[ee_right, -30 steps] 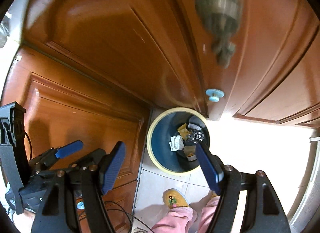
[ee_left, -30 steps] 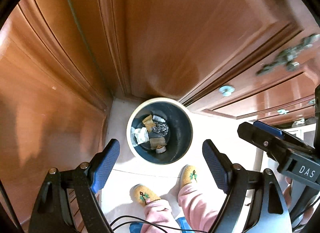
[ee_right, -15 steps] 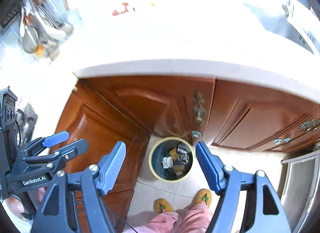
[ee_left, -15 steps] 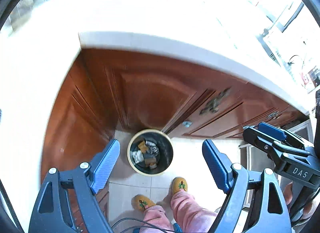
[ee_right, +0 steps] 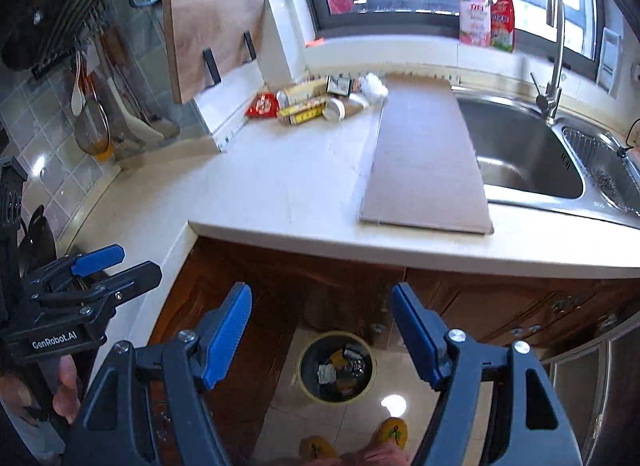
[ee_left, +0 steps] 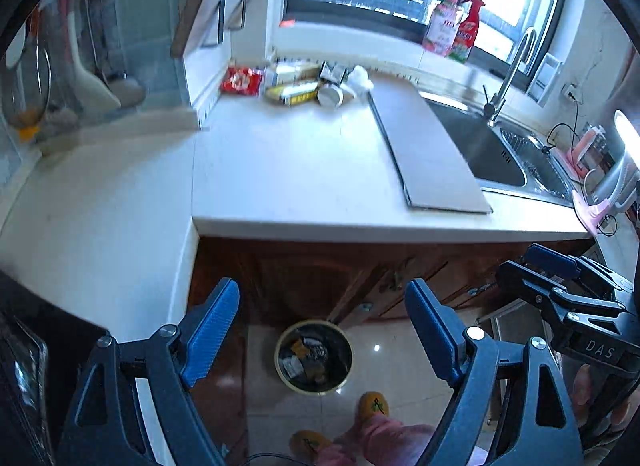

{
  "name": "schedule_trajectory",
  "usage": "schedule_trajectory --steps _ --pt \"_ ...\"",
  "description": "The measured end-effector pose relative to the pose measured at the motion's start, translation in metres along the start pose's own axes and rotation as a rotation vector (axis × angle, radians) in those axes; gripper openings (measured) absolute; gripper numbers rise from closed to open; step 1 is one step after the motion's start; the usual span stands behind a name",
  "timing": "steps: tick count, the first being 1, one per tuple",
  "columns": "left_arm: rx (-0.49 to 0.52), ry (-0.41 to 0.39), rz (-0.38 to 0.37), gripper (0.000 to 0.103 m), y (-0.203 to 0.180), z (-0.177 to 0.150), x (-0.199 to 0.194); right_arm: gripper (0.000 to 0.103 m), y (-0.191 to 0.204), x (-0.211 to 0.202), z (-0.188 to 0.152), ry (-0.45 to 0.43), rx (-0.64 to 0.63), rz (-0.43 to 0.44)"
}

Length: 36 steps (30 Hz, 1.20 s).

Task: Collect trash
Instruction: 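Raise both tools back over the trash pile on the counter, then grasp the green drink carton with the left tool while the right tool grasps the clear plastic bag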

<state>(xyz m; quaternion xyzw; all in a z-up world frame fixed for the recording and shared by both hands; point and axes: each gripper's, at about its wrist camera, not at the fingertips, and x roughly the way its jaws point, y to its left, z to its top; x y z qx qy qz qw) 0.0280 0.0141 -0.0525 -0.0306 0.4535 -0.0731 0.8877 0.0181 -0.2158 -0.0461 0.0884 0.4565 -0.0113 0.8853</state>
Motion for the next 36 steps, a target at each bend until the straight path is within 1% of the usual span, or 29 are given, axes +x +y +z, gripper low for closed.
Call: schedule_trajectory --steps 7,10,12,16,19,23,25,27,29,33,36 --pt "0.051 -0.068 0.008 0.084 -0.002 0.040 -0.022 0.073 0.010 -0.014 0.035 -0.056 -0.006 0.003" --pt "0.078 -0.093 0.011 0.084 -0.008 0.059 -0.024 0.073 0.011 -0.014 0.053 -0.068 -0.025 0.008" --pt "0.093 -0.106 0.018 0.084 -0.012 0.072 -0.021 0.073 0.008 -0.011 0.067 -0.071 -0.033 0.013" --pt "0.108 -0.102 0.027 0.084 -0.025 0.103 -0.009 0.073 -0.006 0.004 0.101 -0.061 -0.030 0.028" --pt "0.111 -0.085 0.036 0.084 -0.035 0.129 0.012 0.073 -0.029 0.025 0.136 -0.044 -0.011 0.071" --pt "0.107 -0.057 0.067 0.084 -0.048 0.177 0.053 0.073 -0.064 0.061 0.186 -0.005 0.012 0.125" --pt "0.086 -0.034 0.088 0.084 -0.050 0.205 0.078 0.073 -0.081 0.080 0.211 0.016 0.020 0.141" --pt "0.046 -0.001 0.084 0.084 -0.048 0.234 0.107 0.073 -0.100 0.105 0.239 0.044 0.028 0.148" --pt "0.014 0.014 0.080 0.084 -0.048 0.264 0.135 0.073 -0.117 0.131 0.262 0.077 0.036 0.159" --pt "-0.006 0.062 0.103 0.084 -0.050 0.314 0.191 0.073 -0.144 0.187 0.302 0.137 0.035 0.174" --pt "-0.003 0.102 0.114 0.084 -0.052 0.341 0.231 0.072 -0.156 0.231 0.323 0.184 0.043 0.193"
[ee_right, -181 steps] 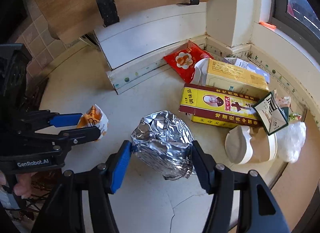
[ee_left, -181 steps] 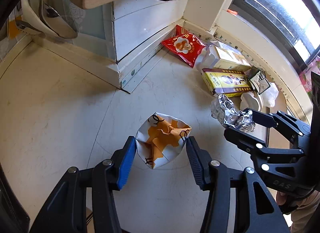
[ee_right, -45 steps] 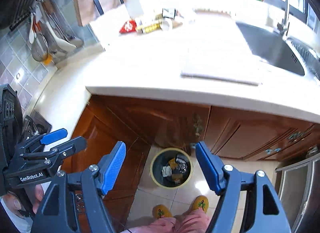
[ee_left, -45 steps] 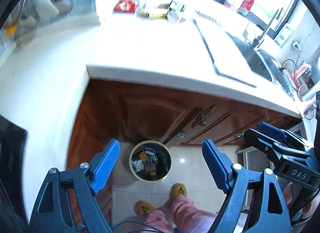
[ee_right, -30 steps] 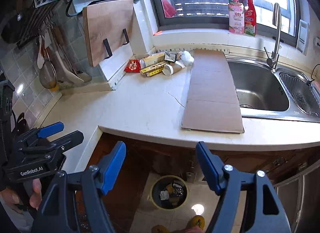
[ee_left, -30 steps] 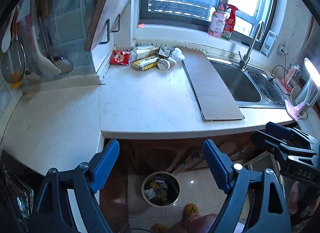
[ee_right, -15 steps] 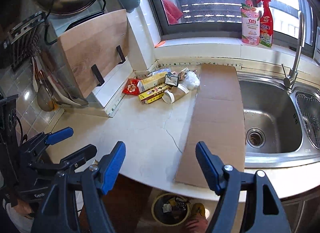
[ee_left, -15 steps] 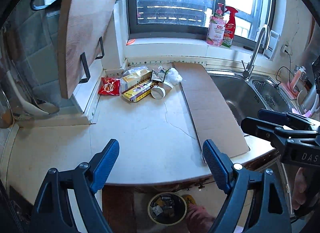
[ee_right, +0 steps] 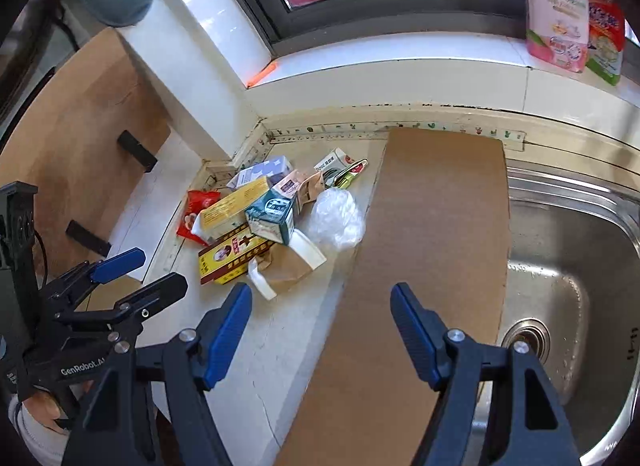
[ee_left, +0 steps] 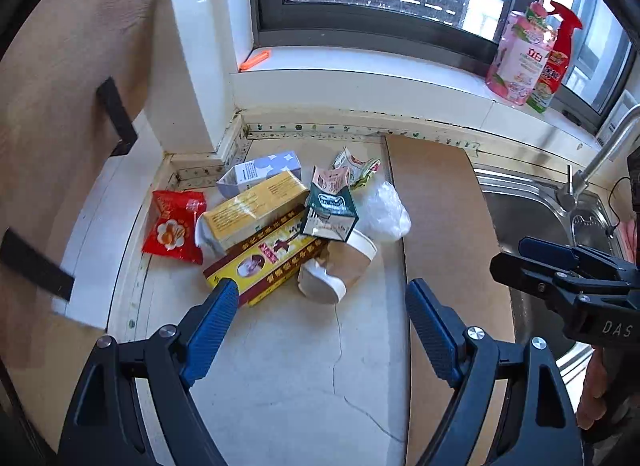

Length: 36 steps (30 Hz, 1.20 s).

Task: Collect trash
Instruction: 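Grasp the green drink carton with the left tool while the right tool grasps the clear plastic bag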

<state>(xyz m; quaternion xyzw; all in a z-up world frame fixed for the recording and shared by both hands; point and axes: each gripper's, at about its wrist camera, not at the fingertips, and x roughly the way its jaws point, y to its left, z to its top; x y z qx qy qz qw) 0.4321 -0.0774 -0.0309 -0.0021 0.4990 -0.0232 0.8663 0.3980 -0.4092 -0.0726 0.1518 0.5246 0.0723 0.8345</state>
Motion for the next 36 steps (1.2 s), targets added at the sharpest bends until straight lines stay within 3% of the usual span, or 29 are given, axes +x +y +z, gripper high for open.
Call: schedule_trajectory --steps 7,15,17,18,19,22,25,33,36 --pt "0.019 0.087 0.031 0.084 -0.004 0.046 0.067 0.071 -0.017 0.072 0.035 0.075 0.014 0.016" --pt "-0.006 0.105 0.021 0.084 0.007 0.074 0.088 0.070 -0.025 0.125 0.050 0.144 0.035 0.076" --pt "-0.015 0.110 0.012 0.084 0.008 0.078 0.092 0.060 -0.026 0.133 0.048 0.159 0.043 0.109" --pt "-0.016 0.113 0.009 0.084 0.008 0.079 0.094 0.047 -0.027 0.136 0.047 0.173 0.045 0.139" --pt "-0.015 0.115 0.007 0.084 0.008 0.080 0.096 0.039 -0.026 0.138 0.047 0.180 0.051 0.166" --pt "-0.013 0.128 -0.002 0.084 0.004 0.082 0.102 0.032 -0.032 0.131 0.046 0.155 0.097 0.208" --pt "-0.009 0.144 -0.008 0.084 -0.001 0.082 0.110 0.032 -0.042 0.116 0.046 0.108 0.151 0.232" --pt "0.008 0.207 0.028 0.082 -0.018 0.080 0.138 0.031 -0.060 0.096 0.041 0.027 0.178 0.159" --pt "-0.006 0.233 0.049 0.070 -0.020 0.081 0.149 0.031 -0.064 0.096 0.036 0.032 0.179 0.159"
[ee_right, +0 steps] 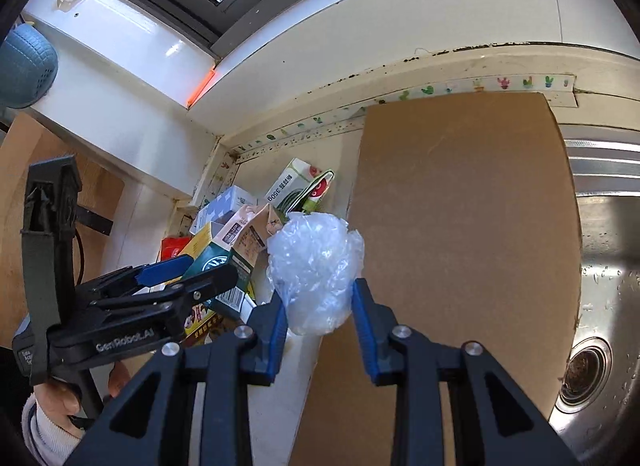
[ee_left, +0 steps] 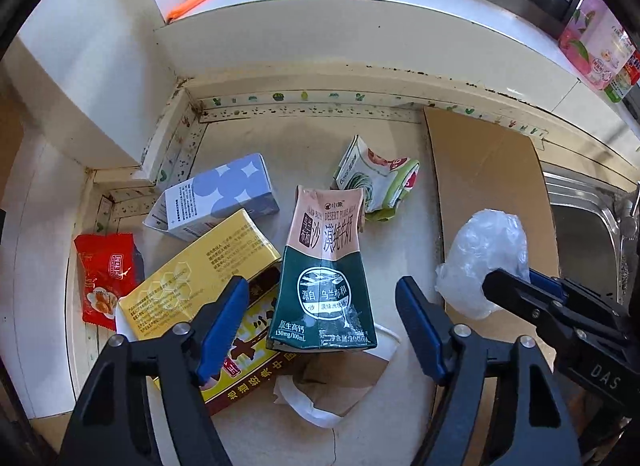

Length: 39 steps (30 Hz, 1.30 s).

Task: Collect trash
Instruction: 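Grasp the green drink carton with the left tool while the right tool grasps the clear plastic bag, then carry the green carton and plastic bag down over the floor bin with both tools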

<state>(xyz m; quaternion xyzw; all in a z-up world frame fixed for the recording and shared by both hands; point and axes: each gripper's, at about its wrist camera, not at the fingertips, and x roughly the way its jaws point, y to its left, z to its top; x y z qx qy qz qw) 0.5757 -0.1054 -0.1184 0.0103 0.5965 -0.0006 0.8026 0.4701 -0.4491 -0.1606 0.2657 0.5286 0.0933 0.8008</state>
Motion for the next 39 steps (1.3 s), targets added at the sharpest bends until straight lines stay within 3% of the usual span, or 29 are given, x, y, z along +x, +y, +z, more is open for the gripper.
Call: schedule_trajectory --steps 4,12,19,25,34,35,36,37,39 --pt "-0.016 0.028 0.018 0.049 0.001 0.002 0.011 0.030 -0.002 0.001 -0.007 0.011 0.000 0.006" --pt "-0.038 -0.019 0.004 0.048 0.002 -0.008 -0.007 0.027 0.008 -0.012 -0.022 0.006 -0.020 0.031" --pt "-0.017 -0.126 -0.019 0.048 -0.002 -0.040 -0.065 0.027 0.030 -0.036 -0.043 -0.017 -0.039 0.061" --pt "0.002 -0.215 -0.051 0.048 0.003 -0.091 -0.126 0.026 0.057 -0.067 -0.082 -0.045 -0.067 0.070" --pt "0.025 -0.305 -0.123 0.048 0.030 -0.209 -0.207 0.026 0.112 -0.112 -0.173 -0.086 -0.104 0.064" --pt "0.026 -0.311 -0.132 0.046 0.035 -0.222 -0.213 0.026 0.119 -0.116 -0.187 -0.087 -0.107 0.060" --pt "0.026 -0.318 -0.142 0.036 0.040 -0.237 -0.220 0.026 0.125 -0.119 -0.199 -0.088 -0.108 0.055" --pt "0.025 -0.315 -0.149 0.000 0.044 -0.250 -0.224 0.026 0.131 -0.122 -0.212 -0.087 -0.109 0.050" --pt "0.003 -0.299 -0.200 0.004 0.057 -0.276 -0.229 0.026 0.141 -0.125 -0.237 -0.084 -0.113 0.038"
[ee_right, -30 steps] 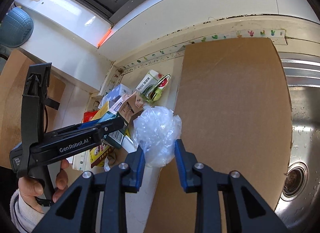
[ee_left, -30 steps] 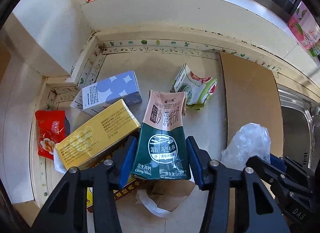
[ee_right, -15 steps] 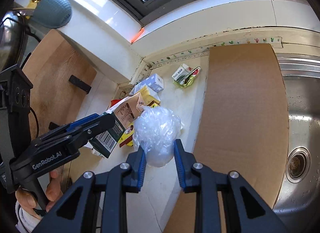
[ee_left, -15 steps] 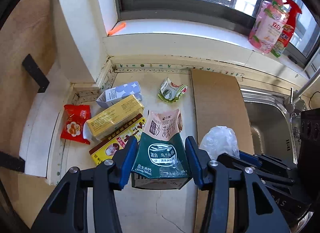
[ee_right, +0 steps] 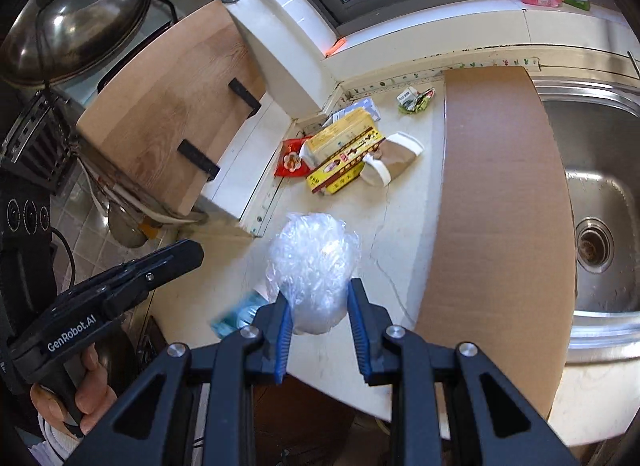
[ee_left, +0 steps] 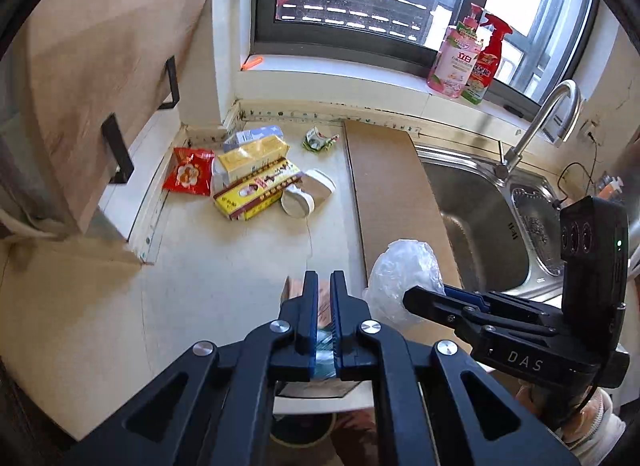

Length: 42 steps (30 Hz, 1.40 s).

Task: Collect trash
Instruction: 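Carry the green carton and plastic bag down over the floor bin with both tools, then open both tools to drop the carton and plastic bag into the bin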

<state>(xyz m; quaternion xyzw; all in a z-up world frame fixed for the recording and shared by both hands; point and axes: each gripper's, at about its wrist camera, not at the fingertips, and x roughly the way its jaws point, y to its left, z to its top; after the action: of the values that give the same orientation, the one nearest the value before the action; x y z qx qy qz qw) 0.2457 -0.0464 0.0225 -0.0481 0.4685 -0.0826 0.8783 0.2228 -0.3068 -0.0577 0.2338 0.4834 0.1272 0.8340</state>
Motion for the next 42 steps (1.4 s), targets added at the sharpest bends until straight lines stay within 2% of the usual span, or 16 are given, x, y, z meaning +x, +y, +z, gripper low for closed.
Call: schedule_trajectory --steps 5,8,14,20,27,31,33,36,39,41,42 --pt "-0.041 0.049 -0.075 0.004 0.017 -0.073 -0.008 0.026 0.026 0.002 -0.075 0.049 -0.006 -0.051" --pt "-0.050 0.102 -0.121 0.004 0.026 -0.123 0.010 0.026 0.029 0.015 -0.113 0.077 -0.004 -0.093" --pt "-0.061 0.206 -0.143 0.004 0.050 -0.206 0.059 0.026 0.020 0.050 -0.181 0.129 0.001 -0.183" --pt "-0.101 0.285 -0.110 0.004 0.075 -0.281 0.106 0.026 0.004 0.106 -0.241 0.209 -0.063 -0.241" --pt "-0.119 0.335 -0.019 0.007 0.096 -0.349 0.180 0.026 -0.053 0.196 -0.304 0.329 -0.057 -0.258" --pt "-0.146 0.337 0.009 0.015 0.111 -0.377 0.217 0.029 -0.086 0.240 -0.328 0.373 -0.040 -0.256" --pt "-0.170 0.354 0.018 0.016 0.118 -0.387 0.237 0.030 -0.105 0.260 -0.339 0.395 -0.015 -0.264" --pt "-0.194 0.364 0.041 0.024 0.130 -0.400 0.257 0.039 -0.124 0.285 -0.351 0.417 0.003 -0.280" --pt "-0.218 0.363 0.055 0.039 0.139 -0.407 0.269 0.044 -0.136 0.303 -0.358 0.425 0.022 -0.285" --pt "-0.231 0.363 0.060 0.054 0.138 -0.410 0.274 0.047 -0.142 0.307 -0.362 0.421 0.037 -0.279" --pt "-0.234 0.367 0.061 0.058 0.139 -0.412 0.276 0.050 -0.143 0.309 -0.364 0.417 0.042 -0.279"
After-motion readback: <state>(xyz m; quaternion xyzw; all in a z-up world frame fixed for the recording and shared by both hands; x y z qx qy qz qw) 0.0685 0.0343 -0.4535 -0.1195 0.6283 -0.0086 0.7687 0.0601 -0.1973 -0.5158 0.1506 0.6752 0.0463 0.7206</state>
